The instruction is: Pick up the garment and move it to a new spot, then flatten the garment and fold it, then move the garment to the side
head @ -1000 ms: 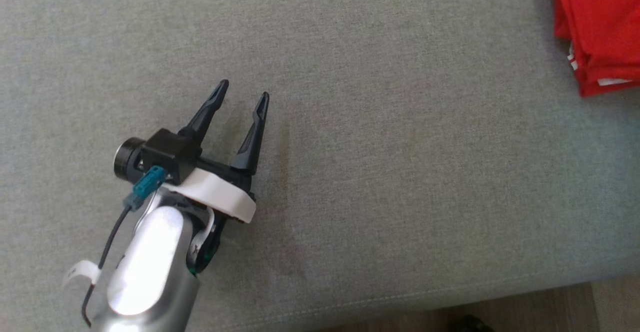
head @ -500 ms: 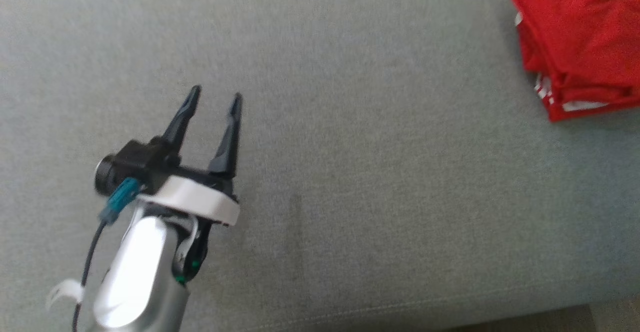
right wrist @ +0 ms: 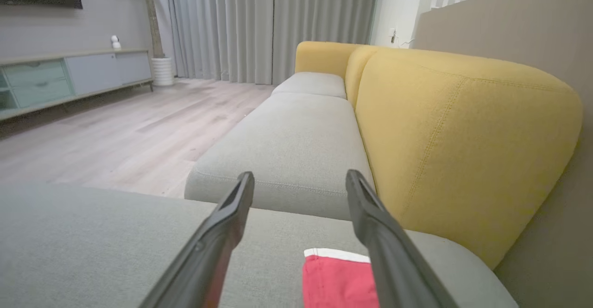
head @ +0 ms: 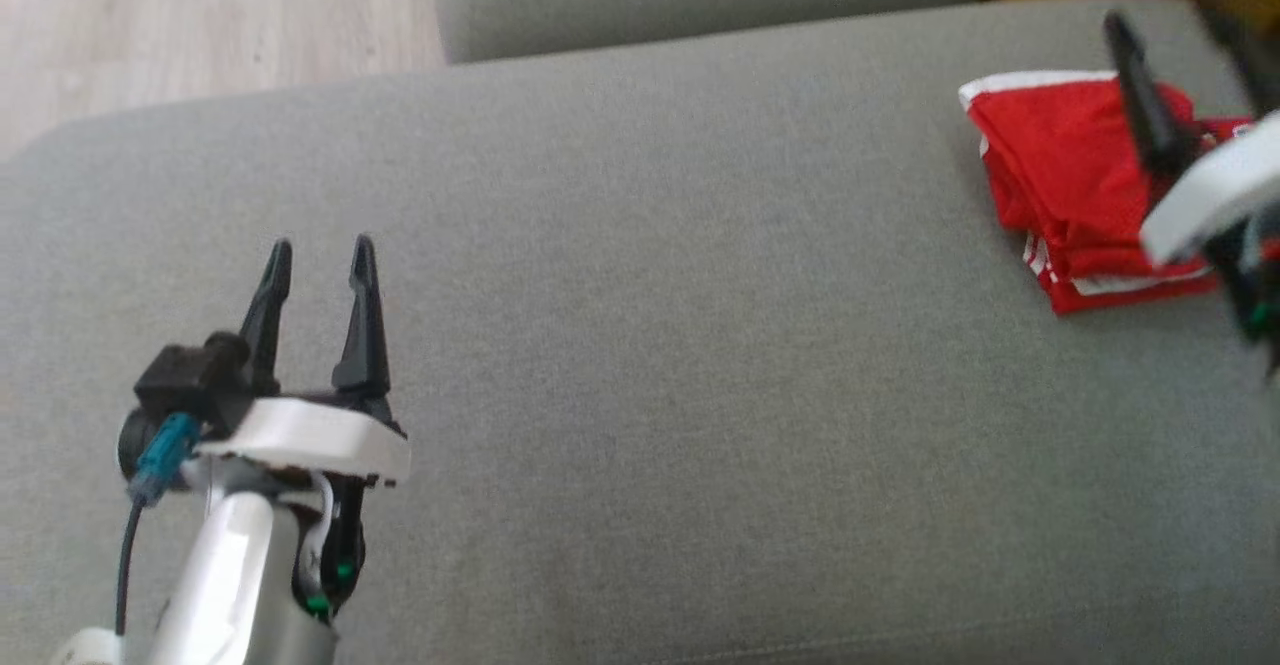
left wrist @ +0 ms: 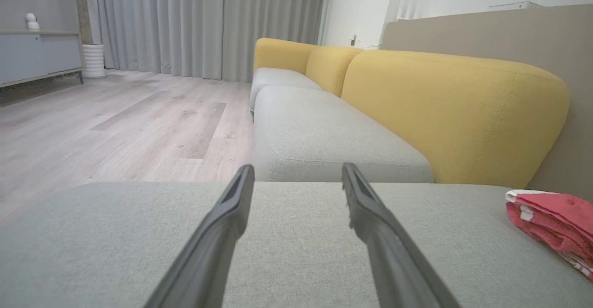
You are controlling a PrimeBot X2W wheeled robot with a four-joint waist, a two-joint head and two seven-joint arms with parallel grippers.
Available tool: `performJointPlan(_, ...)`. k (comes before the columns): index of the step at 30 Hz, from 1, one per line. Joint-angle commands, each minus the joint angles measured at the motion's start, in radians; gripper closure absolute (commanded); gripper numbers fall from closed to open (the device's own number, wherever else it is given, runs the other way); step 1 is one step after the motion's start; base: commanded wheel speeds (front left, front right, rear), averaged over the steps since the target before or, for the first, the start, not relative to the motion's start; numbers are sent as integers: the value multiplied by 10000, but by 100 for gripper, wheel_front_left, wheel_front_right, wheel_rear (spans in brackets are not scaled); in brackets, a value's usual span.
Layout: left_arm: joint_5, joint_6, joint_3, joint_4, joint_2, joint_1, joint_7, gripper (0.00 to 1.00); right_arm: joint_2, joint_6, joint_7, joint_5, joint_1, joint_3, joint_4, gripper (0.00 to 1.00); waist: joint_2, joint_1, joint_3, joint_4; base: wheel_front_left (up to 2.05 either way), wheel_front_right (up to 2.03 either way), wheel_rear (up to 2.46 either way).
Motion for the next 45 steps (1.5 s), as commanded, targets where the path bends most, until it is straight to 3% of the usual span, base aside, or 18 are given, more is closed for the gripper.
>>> performJointPlan(1, -111, 133, 491, -207, 97, -189, 37, 0, 274, -7, -235, -177, 574, -419, -592, 0, 0, 1, -326, 116, 0, 0, 0)
performJointPlan(7, -69, 318, 496, 85, 137, 2, 59, 0, 1463, -7, -634, -1037, 2635, -1714, -1581, 0, 0, 1, -705, 322, 0, 0, 0)
performJointPlan(11, -246, 200, 487, 317, 82, 139, 15, 0, 2139, -7, -1070, -1423, 3699, -2391, -1987, 0, 0, 1, -863, 528, 0, 0, 0)
performJointPlan(19, -286, 15, 565, 1143, 127, 388, -111, 0, 2955, -7, -2185, -2040, 5060, -2600, -1950, 0, 0, 1, -1065, 742, 0, 0, 0)
performJointPlan(31, 84, -267, 1089, 1446, -40, 575, -148, 0, 3397, -7, -2745, -2269, 5228, -2214, -1476, 0, 0, 1, -1113, 799, 0, 0, 0)
performJointPlan(45, 492, -649, 1526, 1432, -366, 541, -150, 0, 3324, -7, -2817, -2207, 4916, -2074, -1142, 0, 0, 1, -1156, 767, 0, 0, 0)
